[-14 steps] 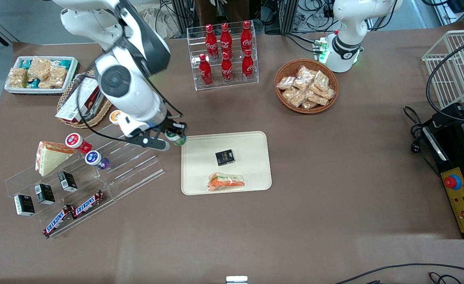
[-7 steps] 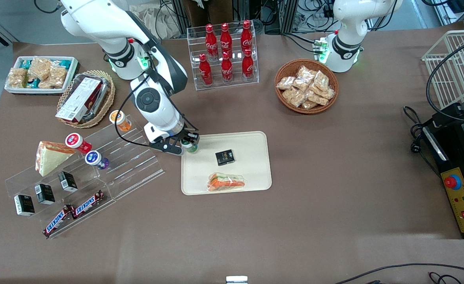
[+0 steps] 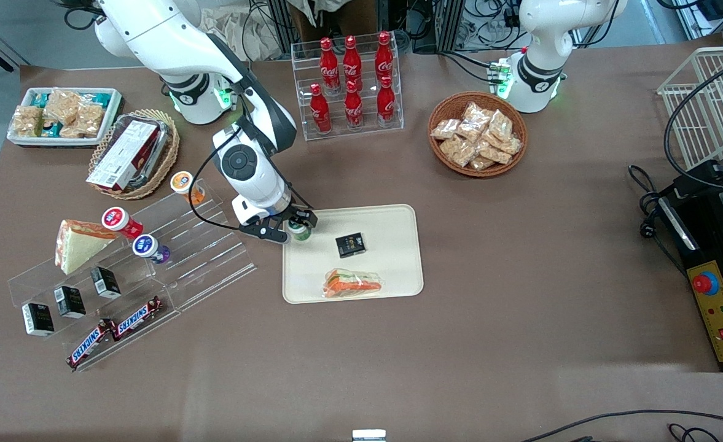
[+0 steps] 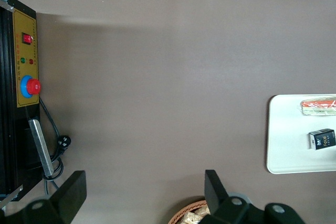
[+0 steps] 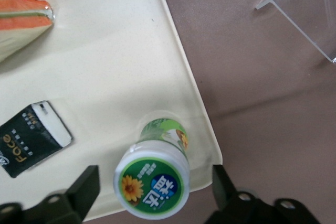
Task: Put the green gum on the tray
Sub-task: 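Lower the bottle onto the tray, open the right gripper, withdraw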
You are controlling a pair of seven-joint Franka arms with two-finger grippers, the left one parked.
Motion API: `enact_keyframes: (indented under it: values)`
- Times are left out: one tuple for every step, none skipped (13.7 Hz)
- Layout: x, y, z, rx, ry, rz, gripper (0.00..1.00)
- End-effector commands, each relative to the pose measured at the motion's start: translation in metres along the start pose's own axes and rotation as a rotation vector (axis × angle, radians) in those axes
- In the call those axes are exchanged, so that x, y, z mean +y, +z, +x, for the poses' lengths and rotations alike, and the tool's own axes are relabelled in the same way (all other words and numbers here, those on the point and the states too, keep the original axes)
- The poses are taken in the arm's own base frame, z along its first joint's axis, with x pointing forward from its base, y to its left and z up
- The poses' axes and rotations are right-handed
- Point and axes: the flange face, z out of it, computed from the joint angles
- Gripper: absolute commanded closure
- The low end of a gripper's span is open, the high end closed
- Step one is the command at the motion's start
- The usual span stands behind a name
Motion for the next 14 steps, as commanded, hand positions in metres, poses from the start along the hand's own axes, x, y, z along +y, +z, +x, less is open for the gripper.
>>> enact_keyframes:
  values:
    - [-0.004, -0.010, 0.002, 0.016, 0.010, 0.022, 0.00]
    - [-0.007, -0.022, 0.005, 0.025, -0.003, 0.030, 0.00]
    - [-0.012, -0.042, 0.006, 0.030, -0.018, 0.036, 0.00]
    - [-0.022, -0.068, 0.008, 0.021, -0.027, 0.031, 0.00]
    - [-0.034, -0.101, 0.011, 0.005, -0.039, 0.021, 0.00]
    - [-0.042, -0.140, 0.011, -0.007, -0.073, 0.012, 0.00]
    - [-0.049, -0.182, 0.009, -0.006, -0.118, 0.012, 0.00]
    - [-0.051, -0.218, 0.010, -0.001, -0.147, 0.010, 0.00]
    - [-0.052, -0.256, 0.009, 0.018, -0.174, -0.001, 0.00]
    - [-0.049, -0.289, 0.009, 0.037, -0.196, -0.026, 0.00]
    - [-0.039, -0.320, 0.011, 0.042, -0.204, -0.052, 0.00]
    - [-0.026, -0.350, 0.013, 0.052, -0.208, -0.052, 0.00]
    - [-0.001, -0.375, 0.024, 0.068, -0.241, -0.047, 0.00]
    - [0.032, -0.394, 0.041, 0.086, -0.304, -0.046, 0.00]
